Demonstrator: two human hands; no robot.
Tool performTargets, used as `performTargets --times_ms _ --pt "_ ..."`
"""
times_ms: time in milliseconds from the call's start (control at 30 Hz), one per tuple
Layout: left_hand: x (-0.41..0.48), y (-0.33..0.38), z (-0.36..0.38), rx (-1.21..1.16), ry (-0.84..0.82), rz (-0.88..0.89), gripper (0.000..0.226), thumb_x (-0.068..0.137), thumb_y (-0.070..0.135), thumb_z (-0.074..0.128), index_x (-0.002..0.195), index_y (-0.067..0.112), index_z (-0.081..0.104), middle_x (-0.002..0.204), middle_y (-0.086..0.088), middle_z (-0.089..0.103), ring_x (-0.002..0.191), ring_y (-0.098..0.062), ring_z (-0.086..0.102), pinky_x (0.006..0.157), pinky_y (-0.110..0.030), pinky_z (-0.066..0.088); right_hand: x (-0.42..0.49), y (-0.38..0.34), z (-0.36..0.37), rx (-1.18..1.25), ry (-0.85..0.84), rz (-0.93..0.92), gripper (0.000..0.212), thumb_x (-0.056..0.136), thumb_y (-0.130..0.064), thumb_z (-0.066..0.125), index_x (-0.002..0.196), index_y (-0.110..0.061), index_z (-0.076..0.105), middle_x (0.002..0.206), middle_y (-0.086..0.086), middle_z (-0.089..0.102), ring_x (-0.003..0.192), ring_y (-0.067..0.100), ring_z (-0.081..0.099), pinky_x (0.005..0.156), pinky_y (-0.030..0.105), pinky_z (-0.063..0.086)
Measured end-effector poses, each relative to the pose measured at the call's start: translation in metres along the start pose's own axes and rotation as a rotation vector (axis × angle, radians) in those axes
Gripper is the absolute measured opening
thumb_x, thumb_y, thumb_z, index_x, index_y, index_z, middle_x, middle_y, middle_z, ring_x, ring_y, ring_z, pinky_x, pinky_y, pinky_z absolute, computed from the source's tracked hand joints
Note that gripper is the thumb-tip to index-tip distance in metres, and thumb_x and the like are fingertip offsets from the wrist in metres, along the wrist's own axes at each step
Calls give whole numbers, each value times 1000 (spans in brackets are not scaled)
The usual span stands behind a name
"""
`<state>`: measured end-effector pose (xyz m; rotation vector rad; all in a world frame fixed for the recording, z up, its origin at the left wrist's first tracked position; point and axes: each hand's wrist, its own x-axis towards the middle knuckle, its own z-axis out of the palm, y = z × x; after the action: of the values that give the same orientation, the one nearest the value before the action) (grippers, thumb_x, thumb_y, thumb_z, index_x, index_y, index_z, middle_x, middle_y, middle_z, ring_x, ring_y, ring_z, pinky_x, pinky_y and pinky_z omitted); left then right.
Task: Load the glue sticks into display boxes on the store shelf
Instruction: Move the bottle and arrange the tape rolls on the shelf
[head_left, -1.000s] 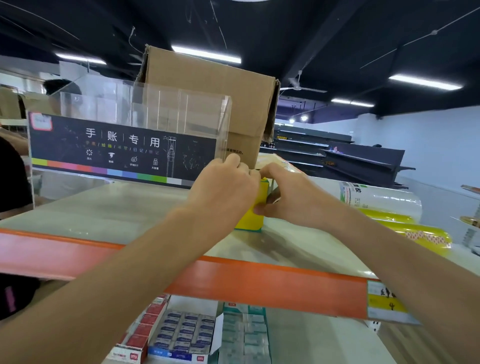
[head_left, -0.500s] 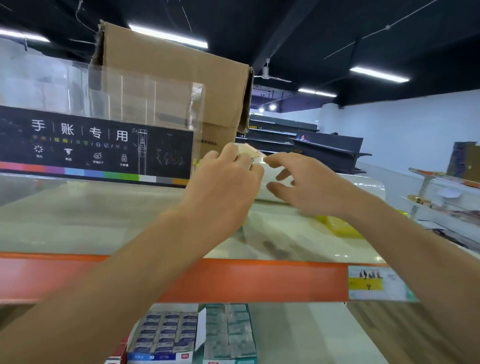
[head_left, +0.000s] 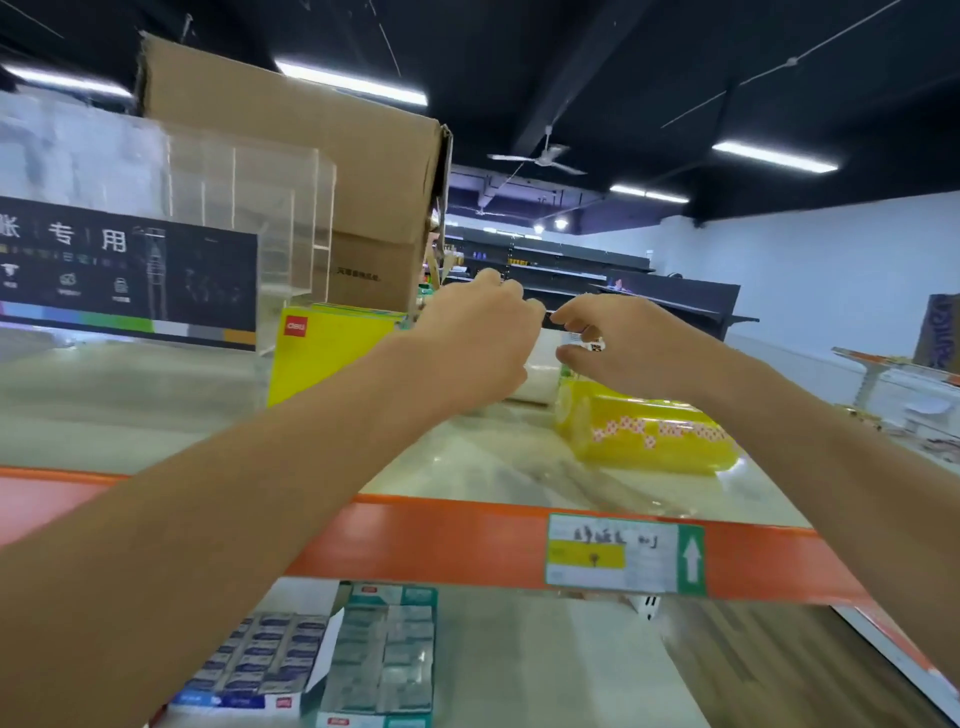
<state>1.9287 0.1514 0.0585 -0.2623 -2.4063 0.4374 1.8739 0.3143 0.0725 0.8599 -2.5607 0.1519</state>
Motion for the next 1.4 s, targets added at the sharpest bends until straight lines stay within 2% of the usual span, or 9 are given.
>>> performTargets --times_ms 167,267,400,600,767,933,1033,1200,1400 --pt "37 15 14 -39 -191 26 64 76 55 64 123 15 46 120 -6 51 110 -26 50 69 -33 37 4 40 3 -109 -38 -4 42 93 -38 52 132 -22 51 128 6 55 116 24 53 98 42 44" --pt "51 19 24 -125 -280 27 69 70 56 69 124 19 45 118 -3 53 105 -23 52 71 -32 39 7 58 5 -128 -81 -7 43 93 -39 53 133 -25 49 129 5 53 114 25 53 95 42 46" --pt "74 19 42 -71 -393 19 83 62 55 79 128 21 41 121 -3 51 109 -23 50 79 -35 41 13 69 11 -134 -106 -34 43 94 -37 53 134 -24 49 128 5 53 111 24 54 92 39 48" --pt "91 16 65 -51 -414 -1 91 60 53 82 132 23 34 124 -3 50 107 -24 52 78 -39 45 18 71 14 -124 -122 -31 47 92 -37 57 135 -25 47 129 2 53 110 21 54 89 34 49" --pt "93 16 68 -57 -332 17 84 61 51 81 127 20 39 115 -4 54 96 -21 54 76 -37 51 20 69 17 -151 -91 4 50 89 -44 59 134 -27 46 127 3 54 110 23 54 90 41 51" --pt "88 16 73 -105 -244 -19 74 63 42 82 119 17 40 111 -7 53 93 -23 54 73 -36 50 18 80 18 -225 31 90 59 89 -54 53 140 -30 37 134 5 50 121 28 48 95 50 45" --pt "87 10 67 -242 -206 -95 72 61 32 86 115 16 41 107 -5 53 87 -19 50 67 -30 46 19 84 14 -278 158 129 56 90 -57 46 137 -27 42 131 7 51 119 28 47 95 49 42" --pt "90 5 57 -359 -129 -253 70 56 37 84 100 18 34 103 -4 48 84 -24 53 69 -41 53 26 78 3 -250 455 192 54 88 -53 52 131 -19 45 141 10 37 133 30 30 106 58 31" --pt "92 -1 50 -584 -93 -431 85 54 38 87 118 15 36 100 1 45 92 -22 50 80 -44 50 47 58 -7 63 653 255 72 84 -44 65 141 -16 31 155 14 15 137 34 26 101 49 43"
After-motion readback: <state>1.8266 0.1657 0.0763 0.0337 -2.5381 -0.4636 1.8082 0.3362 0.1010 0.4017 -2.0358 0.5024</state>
